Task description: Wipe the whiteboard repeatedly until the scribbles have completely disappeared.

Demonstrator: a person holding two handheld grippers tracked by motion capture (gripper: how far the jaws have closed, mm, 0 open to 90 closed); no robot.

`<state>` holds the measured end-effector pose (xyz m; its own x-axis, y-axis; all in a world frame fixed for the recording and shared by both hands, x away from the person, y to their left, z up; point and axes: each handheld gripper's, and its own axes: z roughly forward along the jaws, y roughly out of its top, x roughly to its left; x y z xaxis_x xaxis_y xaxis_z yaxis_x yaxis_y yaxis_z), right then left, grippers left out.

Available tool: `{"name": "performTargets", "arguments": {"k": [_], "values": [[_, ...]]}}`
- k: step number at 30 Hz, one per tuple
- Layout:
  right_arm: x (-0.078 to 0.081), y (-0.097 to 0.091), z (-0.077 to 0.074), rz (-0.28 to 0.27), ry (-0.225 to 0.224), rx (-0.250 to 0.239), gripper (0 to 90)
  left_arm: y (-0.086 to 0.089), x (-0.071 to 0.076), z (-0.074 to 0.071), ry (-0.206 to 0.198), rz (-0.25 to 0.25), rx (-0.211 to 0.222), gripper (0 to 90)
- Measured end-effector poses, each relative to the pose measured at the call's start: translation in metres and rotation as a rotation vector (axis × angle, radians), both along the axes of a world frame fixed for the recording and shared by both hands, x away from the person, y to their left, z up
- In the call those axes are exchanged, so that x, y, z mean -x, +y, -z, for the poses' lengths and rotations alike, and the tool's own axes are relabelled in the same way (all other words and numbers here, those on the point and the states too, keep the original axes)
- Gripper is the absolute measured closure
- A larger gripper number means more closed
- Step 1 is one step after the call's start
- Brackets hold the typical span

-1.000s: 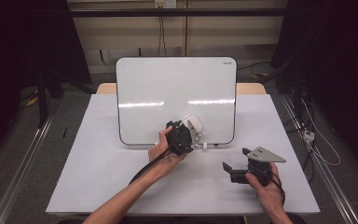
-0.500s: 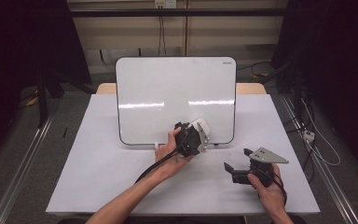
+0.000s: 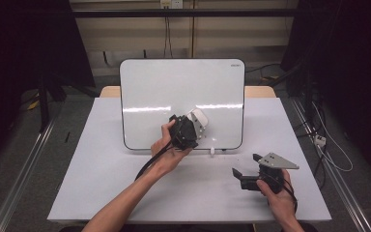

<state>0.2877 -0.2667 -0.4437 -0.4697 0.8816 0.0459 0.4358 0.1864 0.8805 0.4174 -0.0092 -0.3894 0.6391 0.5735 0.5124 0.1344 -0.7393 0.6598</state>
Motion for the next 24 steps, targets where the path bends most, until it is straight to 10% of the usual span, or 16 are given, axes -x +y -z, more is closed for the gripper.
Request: {"name": "performTargets", "arguments": {"k": [24], "values": [[-0.0004,0.0007,0.0003,-0.001,0.002,0.003,6.4,0.0002,0.0063,-0.0059,-0.017,0.022,-0.015,30.6]]}}
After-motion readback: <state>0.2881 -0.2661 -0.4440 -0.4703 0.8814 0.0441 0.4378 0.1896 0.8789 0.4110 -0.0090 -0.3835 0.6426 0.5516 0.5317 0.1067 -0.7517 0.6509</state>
